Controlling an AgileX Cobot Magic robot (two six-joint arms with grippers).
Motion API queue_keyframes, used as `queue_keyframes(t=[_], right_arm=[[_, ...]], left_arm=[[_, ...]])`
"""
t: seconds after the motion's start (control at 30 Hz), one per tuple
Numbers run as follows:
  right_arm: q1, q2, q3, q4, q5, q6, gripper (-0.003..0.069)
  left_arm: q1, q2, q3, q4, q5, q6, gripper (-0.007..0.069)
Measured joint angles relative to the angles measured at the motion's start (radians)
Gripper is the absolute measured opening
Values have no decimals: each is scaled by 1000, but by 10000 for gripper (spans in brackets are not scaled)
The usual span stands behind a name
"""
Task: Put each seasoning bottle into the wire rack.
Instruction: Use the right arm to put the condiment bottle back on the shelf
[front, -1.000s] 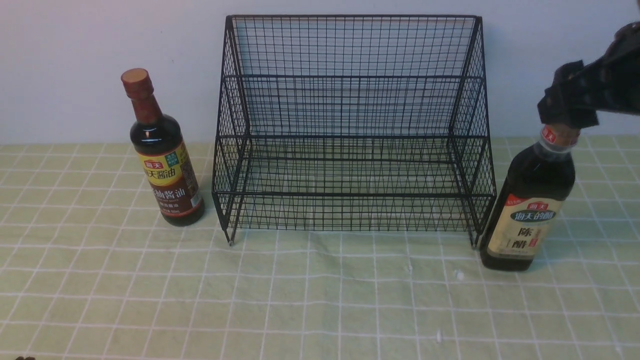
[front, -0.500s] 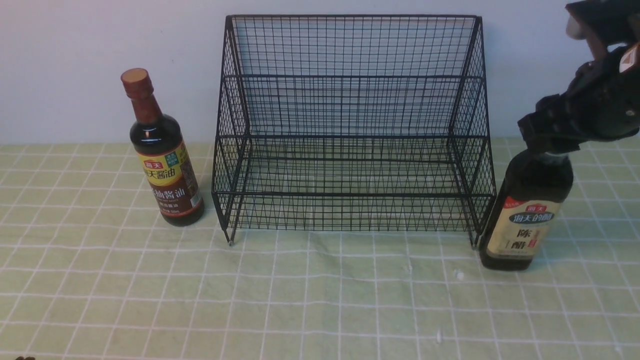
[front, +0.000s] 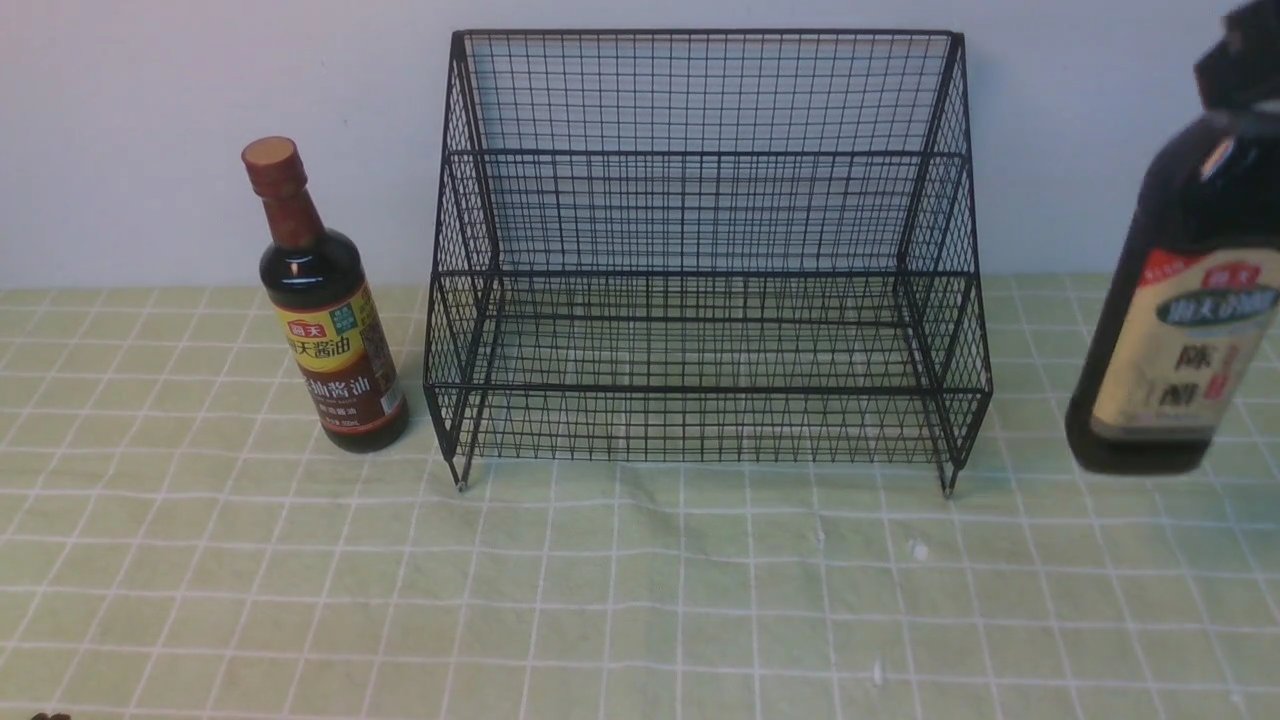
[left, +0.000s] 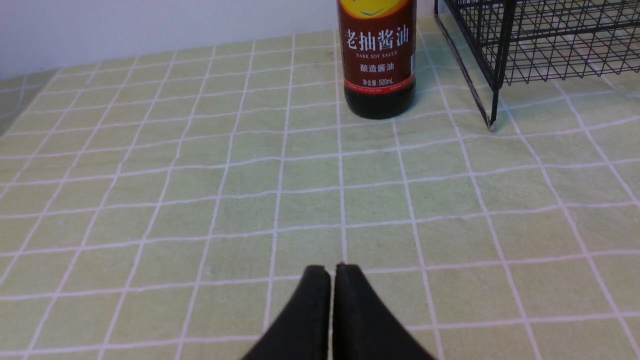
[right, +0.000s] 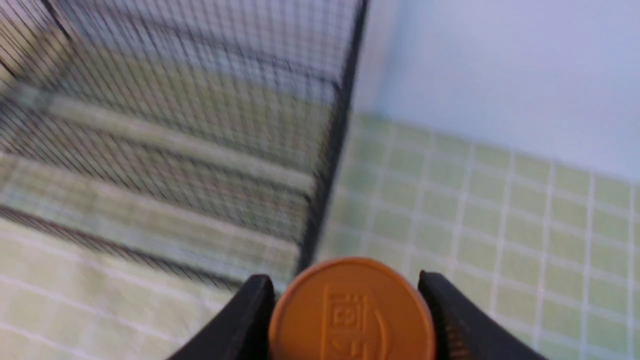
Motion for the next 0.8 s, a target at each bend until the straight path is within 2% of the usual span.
queue_keyframes(t=[0.17,0.3,0.8], right_arm=[[0,34,-84,152,-91,-71,334],[1,100,-107,225,-171,-108,334],[2,320,-135,234,-473,-122,334]], left_arm=[[0,0,0,0,0,0,-6],[0,0,0,0,0,0,-6],[0,0,0,0,0,0,-6]])
